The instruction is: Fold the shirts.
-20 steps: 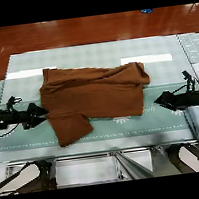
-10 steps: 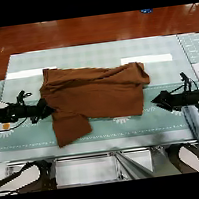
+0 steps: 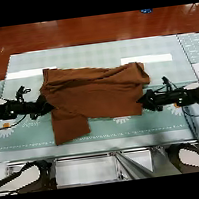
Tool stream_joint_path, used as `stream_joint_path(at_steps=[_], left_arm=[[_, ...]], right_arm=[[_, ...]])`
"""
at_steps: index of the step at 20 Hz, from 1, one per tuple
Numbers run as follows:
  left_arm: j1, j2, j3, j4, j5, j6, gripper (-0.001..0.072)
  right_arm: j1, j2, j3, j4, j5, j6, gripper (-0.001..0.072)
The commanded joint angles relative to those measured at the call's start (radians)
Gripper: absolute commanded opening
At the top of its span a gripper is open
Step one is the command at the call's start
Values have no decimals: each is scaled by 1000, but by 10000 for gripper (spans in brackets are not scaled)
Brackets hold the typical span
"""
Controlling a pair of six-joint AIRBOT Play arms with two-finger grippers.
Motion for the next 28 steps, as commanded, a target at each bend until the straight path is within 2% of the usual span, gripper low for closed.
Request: stream_joint_path(at_steps=[1,2,5,11,14,17,22,24,26,28], left_arm=[[0,4,14,0,-29,1,19],[8,7,47,-2,-61,8,19],[26,72,249,-25,-130,12,19],[26,241,851,-98,-76,12,19],[26,314,1078,-89,-40,28,19],[27,413,1195,1,-35,27,19],[26,633,1202,218,-98,25,19],[18,710,1201,332,-108,-11,19],[11,762,1200,358,-110,-21,19],[6,777,1197,345,-146,-67,19]], right_arm=[[136,-68,105,42,-47,-22,150],[155,-67,173,42,-11,-50,28],[158,-37,453,8,126,-43,27],[159,89,1183,-273,236,120,27],[158,165,1426,-368,335,129,27],[158,307,1477,-411,387,121,27],[159,502,1477,-458,494,134,27],[158,550,1471,-476,534,164,27],[158,576,1453,-488,581,191,27],[158,577,1418,-478,628,221,27]])
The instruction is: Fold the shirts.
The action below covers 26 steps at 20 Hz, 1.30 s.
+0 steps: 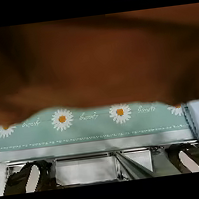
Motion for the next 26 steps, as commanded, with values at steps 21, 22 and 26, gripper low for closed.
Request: stream_joint_path(at_steps=[21,22,26], left_arm=[[-167,-839,-561,-212,314,14,19],[-179,-889,-518,-212,298,-16,19],[-178,-1014,-398,-199,79,-104,511]], right_arm=[[-63,-901,-465,365,-548,-144,27],[-68,-953,-406,374,-539,-111,28],[-113,-1019,-303,381,-526,-59,419]])
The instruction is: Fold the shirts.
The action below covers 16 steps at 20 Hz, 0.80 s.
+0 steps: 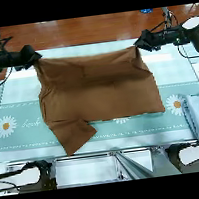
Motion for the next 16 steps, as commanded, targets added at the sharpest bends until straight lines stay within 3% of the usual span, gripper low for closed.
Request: stream_joint_path(at_steps=[1,4,6,8,11,13,16], left_arm=[[16,-107,104,31,-226,-51,511],[132,-70,110,109,-461,-54,511],[214,2,57,164,-524,-50,511],[279,121,-109,227,-516,-33,511],[382,323,-493,249,-440,34,511],[463,434,-715,232,-395,76,510],[544,496,-883,137,-355,93,510]], right_arm=[[-62,-58,84,30,42,44,418],[-182,-3,83,-42,266,57,415],[-231,55,47,-254,404,75,414],[-234,166,-118,-418,372,108,414],[-232,369,-496,-303,178,80,414],[-229,523,-747,-113,73,-47,414],[-229,712,-969,-27,17,-98,414]])
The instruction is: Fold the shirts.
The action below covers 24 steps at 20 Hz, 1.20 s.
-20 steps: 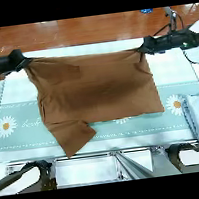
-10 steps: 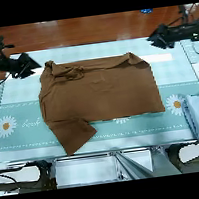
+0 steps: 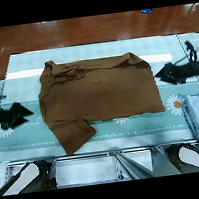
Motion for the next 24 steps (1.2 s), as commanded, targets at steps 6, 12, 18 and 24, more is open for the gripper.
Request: stream_joint_path(at_steps=[6,12,18,24], left_arm=[[22,48,-248,-108,148,-82,510],[-150,-1,-251,-194,286,-104,510],[-276,-71,-225,-204,316,-114,21],[-277,-66,-121,-206,276,-81,19]], right_arm=[[-2,297,-292,109,-74,-73,414],[-8,297,-292,116,-87,-67,414],[-242,298,-291,149,-72,-95,414],[-385,297,-423,-154,31,47,413]])
